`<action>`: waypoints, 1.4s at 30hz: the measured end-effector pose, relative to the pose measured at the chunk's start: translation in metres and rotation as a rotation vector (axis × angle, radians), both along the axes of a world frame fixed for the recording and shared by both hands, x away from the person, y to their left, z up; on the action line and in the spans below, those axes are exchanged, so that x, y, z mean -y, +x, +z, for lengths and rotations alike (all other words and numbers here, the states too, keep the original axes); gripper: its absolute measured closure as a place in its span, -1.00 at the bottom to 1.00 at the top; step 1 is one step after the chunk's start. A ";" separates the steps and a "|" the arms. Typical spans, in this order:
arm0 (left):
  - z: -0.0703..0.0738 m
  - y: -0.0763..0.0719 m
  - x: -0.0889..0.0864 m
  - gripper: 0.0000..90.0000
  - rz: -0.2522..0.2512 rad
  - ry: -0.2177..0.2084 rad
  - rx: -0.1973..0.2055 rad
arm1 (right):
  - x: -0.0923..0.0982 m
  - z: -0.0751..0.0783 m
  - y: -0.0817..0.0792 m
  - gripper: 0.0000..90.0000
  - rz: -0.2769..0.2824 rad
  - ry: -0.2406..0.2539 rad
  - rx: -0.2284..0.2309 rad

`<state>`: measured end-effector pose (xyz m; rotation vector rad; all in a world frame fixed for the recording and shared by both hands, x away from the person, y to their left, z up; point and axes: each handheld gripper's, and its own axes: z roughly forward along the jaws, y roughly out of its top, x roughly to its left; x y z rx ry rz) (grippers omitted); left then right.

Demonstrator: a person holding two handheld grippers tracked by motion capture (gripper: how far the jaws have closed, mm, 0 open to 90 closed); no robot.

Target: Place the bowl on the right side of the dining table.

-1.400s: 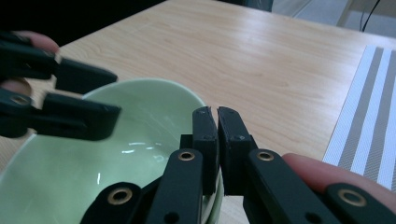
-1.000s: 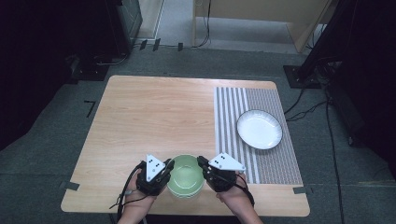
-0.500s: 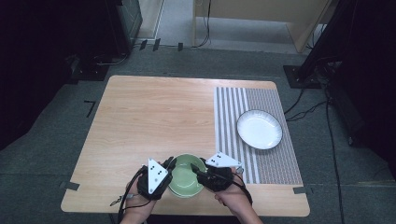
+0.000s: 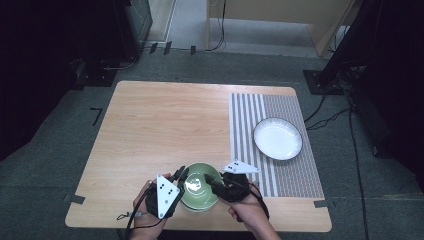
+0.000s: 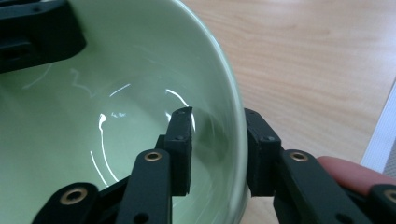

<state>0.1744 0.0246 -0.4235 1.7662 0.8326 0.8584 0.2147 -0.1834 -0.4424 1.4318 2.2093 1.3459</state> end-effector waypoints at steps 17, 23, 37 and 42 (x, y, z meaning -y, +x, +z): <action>0.003 0.001 -0.010 0.85 -0.066 -0.112 -0.028 | 0.008 0.007 0.000 0.88 -0.064 0.034 -0.037; 0.002 0.005 -0.010 -0.25 -0.107 -0.147 -0.106 | 0.006 0.009 -0.002 0.89 -0.069 0.013 -0.013; 0.010 0.011 -0.029 -1.00 -0.090 -0.222 -0.156 | 0.017 0.016 -0.002 0.89 -0.122 -0.010 0.033; 0.012 0.014 -0.041 -1.00 -0.061 -0.215 -0.155 | 0.022 0.019 -0.002 0.89 -0.136 -0.010 0.044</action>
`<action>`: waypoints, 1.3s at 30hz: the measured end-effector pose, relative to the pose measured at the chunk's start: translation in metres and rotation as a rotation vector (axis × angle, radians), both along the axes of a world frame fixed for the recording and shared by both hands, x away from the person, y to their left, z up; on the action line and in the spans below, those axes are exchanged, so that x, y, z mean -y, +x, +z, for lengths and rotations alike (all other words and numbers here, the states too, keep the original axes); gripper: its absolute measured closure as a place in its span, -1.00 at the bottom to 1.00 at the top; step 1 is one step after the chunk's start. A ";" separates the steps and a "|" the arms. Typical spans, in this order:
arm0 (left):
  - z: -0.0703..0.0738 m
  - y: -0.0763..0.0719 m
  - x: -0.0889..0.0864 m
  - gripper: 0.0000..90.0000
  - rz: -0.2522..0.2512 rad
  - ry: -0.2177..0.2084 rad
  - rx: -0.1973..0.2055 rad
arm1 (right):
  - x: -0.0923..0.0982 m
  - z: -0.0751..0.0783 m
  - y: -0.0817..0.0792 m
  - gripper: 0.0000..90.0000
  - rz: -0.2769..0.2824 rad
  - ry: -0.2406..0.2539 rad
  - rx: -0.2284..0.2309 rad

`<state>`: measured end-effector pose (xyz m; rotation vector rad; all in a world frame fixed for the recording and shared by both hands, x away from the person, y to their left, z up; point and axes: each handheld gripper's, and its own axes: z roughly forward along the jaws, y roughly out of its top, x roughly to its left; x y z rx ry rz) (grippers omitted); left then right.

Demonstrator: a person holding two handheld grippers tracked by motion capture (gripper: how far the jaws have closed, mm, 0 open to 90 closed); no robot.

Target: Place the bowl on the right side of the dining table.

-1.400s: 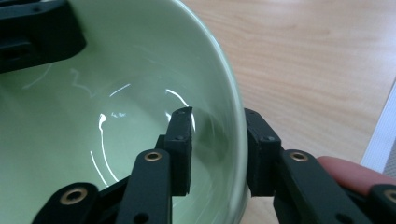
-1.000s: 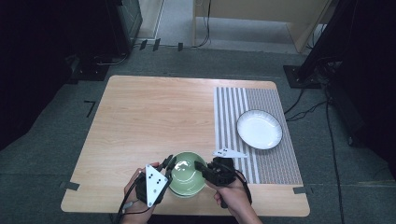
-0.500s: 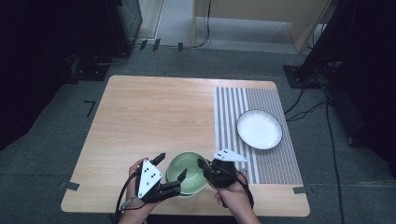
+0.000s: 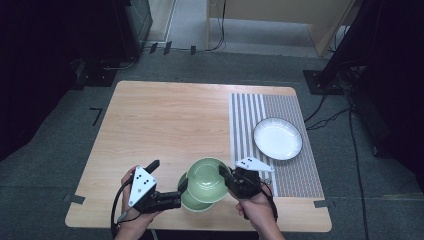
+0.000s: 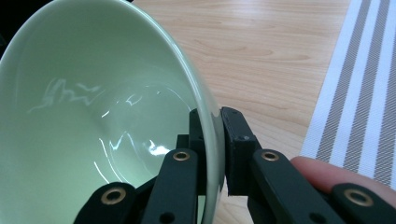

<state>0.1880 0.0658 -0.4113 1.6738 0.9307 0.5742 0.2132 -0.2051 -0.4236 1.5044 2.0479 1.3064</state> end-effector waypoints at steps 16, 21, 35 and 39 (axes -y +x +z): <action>-0.012 0.015 -0.058 -1.00 0.152 0.034 -0.049 | 0.013 0.006 0.002 0.89 -0.033 0.000 0.015; -0.027 0.025 -0.078 -1.00 0.188 0.086 -0.098 | 0.017 0.008 0.002 0.89 -0.044 0.005 0.019; -0.082 0.049 -0.114 -1.00 0.288 0.216 -0.277 | 0.029 0.011 0.005 0.89 -0.077 0.009 0.028; -0.091 0.052 -0.120 -1.00 0.303 0.242 -0.305 | 0.032 0.011 0.006 0.89 -0.089 0.007 0.029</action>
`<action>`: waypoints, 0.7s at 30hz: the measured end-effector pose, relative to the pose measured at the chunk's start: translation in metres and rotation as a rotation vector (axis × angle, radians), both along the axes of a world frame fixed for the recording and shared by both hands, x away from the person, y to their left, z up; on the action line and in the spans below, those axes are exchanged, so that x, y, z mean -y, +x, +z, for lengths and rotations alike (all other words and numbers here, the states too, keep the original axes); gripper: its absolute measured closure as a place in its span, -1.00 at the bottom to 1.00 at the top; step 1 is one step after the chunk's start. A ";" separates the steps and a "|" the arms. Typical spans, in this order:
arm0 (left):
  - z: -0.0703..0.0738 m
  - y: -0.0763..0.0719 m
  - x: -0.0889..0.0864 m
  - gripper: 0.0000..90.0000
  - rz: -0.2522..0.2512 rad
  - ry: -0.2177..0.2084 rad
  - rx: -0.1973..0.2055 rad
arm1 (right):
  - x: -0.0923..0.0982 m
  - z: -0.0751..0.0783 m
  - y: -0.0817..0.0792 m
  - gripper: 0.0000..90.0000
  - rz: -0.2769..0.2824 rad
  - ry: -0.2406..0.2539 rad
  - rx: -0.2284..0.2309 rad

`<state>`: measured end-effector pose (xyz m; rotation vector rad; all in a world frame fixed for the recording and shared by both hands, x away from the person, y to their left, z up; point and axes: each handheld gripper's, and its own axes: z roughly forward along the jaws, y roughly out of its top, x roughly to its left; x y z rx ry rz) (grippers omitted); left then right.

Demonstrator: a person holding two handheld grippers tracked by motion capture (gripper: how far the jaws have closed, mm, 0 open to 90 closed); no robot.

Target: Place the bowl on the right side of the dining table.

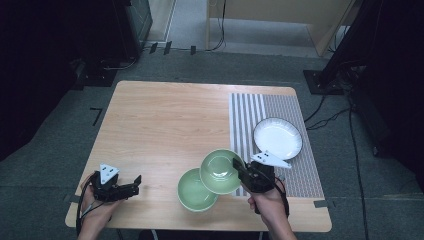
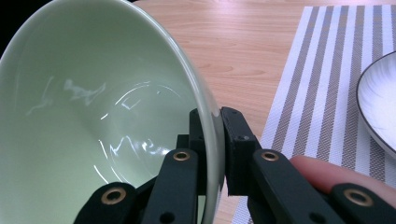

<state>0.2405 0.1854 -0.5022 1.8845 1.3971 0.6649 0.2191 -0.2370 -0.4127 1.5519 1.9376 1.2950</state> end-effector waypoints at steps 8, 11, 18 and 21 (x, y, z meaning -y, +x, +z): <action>-0.008 0.003 -0.010 -1.00 0.015 0.021 -0.037 | 0.008 0.001 0.002 0.89 -0.023 -0.002 0.004; -0.014 0.005 -0.009 -1.00 0.007 0.036 -0.059 | 0.014 0.001 0.004 0.89 -0.043 0.002 0.005; -0.017 0.007 -0.010 -1.00 0.017 0.031 -0.099 | 0.028 0.002 0.007 0.89 -0.081 0.013 0.008; -0.017 0.007 -0.009 -1.00 0.017 0.032 -0.098 | 0.033 0.003 0.008 0.89 -0.095 0.015 0.011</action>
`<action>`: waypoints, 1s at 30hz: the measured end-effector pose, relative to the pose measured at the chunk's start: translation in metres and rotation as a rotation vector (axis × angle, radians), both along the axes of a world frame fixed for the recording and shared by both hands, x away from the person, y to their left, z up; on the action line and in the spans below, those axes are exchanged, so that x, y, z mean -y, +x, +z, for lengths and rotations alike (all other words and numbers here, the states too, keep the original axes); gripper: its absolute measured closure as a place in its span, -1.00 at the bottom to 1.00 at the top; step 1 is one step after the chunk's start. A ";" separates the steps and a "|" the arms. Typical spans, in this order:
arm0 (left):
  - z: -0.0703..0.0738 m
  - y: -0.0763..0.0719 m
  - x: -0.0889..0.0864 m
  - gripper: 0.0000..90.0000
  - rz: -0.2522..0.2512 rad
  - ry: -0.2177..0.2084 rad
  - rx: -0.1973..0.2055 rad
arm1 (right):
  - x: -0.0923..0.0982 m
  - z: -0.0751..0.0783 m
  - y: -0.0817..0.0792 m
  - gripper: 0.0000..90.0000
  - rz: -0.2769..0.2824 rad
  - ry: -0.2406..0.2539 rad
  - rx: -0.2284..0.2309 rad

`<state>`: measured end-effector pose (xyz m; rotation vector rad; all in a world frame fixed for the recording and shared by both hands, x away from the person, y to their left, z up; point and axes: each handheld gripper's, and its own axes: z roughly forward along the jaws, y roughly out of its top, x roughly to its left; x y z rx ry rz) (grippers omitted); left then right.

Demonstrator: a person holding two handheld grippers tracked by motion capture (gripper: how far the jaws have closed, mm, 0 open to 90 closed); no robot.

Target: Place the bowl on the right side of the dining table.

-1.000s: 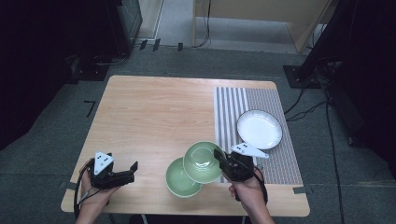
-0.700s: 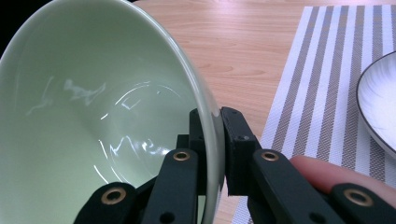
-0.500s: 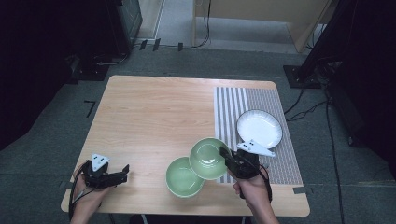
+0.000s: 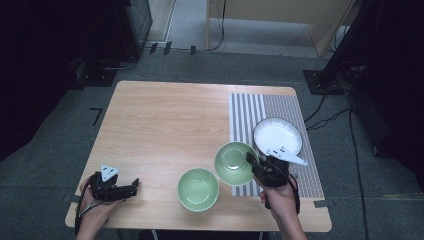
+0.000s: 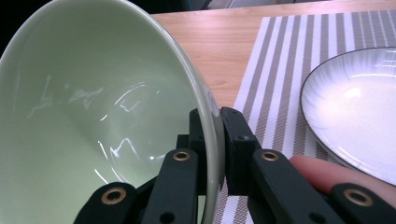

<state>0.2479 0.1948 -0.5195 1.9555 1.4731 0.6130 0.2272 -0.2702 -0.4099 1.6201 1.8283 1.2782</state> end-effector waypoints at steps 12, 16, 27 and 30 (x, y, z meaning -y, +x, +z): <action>0.000 0.001 0.000 -1.00 0.018 -0.002 0.001 | 0.016 0.001 0.004 0.89 -0.044 0.007 0.006; 0.000 0.002 0.000 -1.00 0.021 -0.002 0.000 | 0.021 0.000 0.005 0.89 -0.059 0.009 0.005; 0.000 0.002 0.000 -1.00 0.023 -0.002 0.000 | 0.037 -0.001 0.009 0.89 -0.106 0.019 0.003; 0.000 0.002 0.000 -1.00 0.023 -0.002 0.000 | 0.041 -0.001 0.010 0.89 -0.118 0.021 0.003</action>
